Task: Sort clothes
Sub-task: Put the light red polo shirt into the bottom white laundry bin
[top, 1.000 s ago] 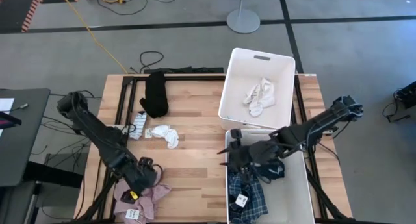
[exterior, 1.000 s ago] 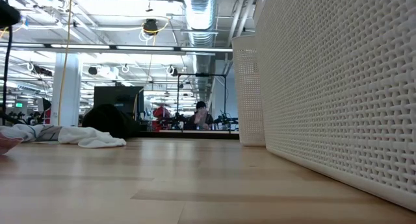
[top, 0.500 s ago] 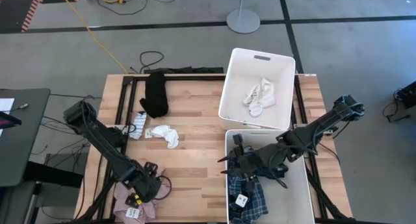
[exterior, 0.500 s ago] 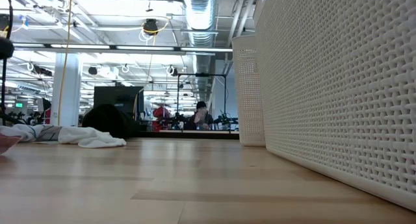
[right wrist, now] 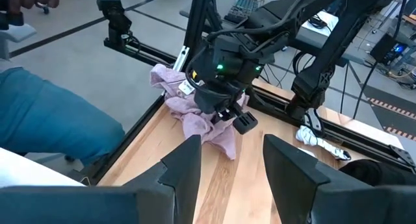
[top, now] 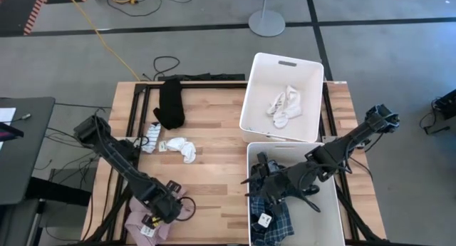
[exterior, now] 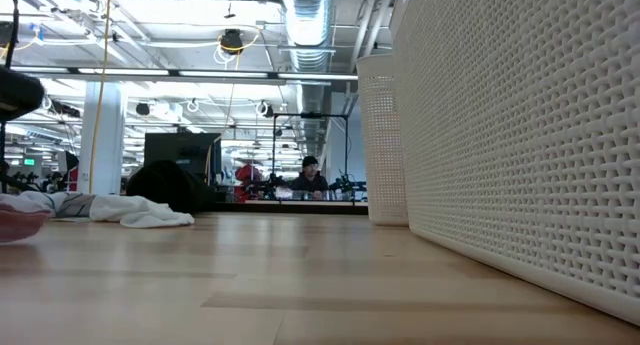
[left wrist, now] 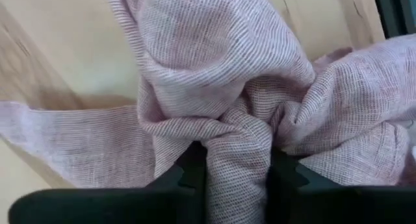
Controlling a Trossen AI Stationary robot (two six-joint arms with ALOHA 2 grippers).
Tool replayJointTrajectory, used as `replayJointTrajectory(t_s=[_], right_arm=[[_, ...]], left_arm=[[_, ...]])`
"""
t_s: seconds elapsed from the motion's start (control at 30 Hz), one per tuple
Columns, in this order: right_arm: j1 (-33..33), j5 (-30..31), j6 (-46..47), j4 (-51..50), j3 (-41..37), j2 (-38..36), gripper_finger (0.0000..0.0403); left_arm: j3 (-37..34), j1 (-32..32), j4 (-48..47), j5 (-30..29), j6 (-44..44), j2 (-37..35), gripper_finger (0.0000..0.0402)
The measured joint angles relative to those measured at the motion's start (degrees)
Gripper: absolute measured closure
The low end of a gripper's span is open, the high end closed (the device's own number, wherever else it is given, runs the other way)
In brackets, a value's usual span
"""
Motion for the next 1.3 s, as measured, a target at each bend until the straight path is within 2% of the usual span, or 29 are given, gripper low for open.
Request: replayJointTrajectory(t_s=[0.2, 0.33, 0.53, 0.83, 0.97, 1.13, 1.3], right_arm=[[-0.1, 0.0, 0.9, -0.1, 0.0, 0.8, 0.0223], [-0.1, 0.0, 0.9, -0.2, 0.0, 1.7, 0.0223], [-0.9, 0.0, 0.1, 1.9, 0.0, 2.3, 0.0223], [-2.4, -0.3, -2.2, 7.0, 0.0, 5.9, 0.0219], [-4.3, -0.3, -3.0, 10.2, 0.0, 8.7, 0.0194], [-6.2, -0.3, -3.2, 16.9, 0.0, 12.1, 0.0136], [-8.5, -0.8, 1.4, 19.9, 0.0, 13.8, 0.0100]], left_arm=[[0.1, 4.1, 0.7, -3.2, 6.1, 0.0, 0.0322], [0.0, 7.8, 0.7, -9.4, 11.0, -1.8, 0.0322], [-0.2, 13.4, 1.0, -19.3, 16.5, -7.0, 0.0323], [-0.1, 15.4, 1.6, -26.9, 21.0, -15.9, 0.0323], [-0.1, 15.1, 1.6, -30.7, 21.2, -20.2, 0.0324], [-0.1, 14.5, 1.5, -34.7, 21.8, -25.4, 0.0325], [0.0, 14.5, -1.7, -35.6, 19.7, -29.7, 0.0325]])
